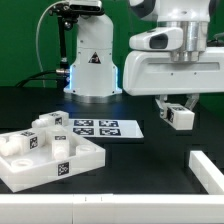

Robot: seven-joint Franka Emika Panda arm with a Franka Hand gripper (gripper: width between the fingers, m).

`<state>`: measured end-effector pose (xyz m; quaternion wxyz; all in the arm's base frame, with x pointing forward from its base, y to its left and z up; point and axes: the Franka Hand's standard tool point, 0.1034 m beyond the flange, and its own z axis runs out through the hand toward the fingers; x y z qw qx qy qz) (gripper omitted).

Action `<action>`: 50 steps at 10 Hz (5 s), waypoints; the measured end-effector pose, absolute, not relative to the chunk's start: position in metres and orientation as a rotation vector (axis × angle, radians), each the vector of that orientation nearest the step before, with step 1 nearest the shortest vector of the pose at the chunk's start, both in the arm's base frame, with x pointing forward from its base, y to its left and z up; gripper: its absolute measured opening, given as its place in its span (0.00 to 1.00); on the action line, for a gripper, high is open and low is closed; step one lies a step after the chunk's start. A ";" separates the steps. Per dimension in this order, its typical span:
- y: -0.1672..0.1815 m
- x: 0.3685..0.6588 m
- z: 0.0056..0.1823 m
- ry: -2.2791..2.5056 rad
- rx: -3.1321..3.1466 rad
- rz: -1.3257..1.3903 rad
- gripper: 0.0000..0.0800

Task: Assemble square table

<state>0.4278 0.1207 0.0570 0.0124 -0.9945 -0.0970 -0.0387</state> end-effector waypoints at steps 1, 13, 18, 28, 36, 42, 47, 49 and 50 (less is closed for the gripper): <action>0.120 0.403 0.042 -0.269 -3.096 -0.107 0.35; 0.122 0.384 0.007 -0.209 -3.088 -0.131 0.38; 0.077 0.398 0.049 -0.365 -3.087 -0.034 0.81; -0.016 0.441 0.088 -0.687 -3.029 0.022 0.81; -0.103 0.480 0.097 -0.962 -2.953 0.047 0.81; -0.134 0.494 0.083 -1.150 -2.909 0.027 0.81; -0.166 0.525 0.053 -1.138 -2.931 0.044 0.81; -0.160 0.527 0.048 -1.129 -2.931 0.048 0.81; -0.161 0.527 0.048 -1.128 -2.932 0.049 0.81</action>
Offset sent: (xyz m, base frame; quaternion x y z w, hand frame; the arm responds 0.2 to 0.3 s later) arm -0.0181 0.0077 -0.0224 -0.0245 0.0210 0.0403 0.9987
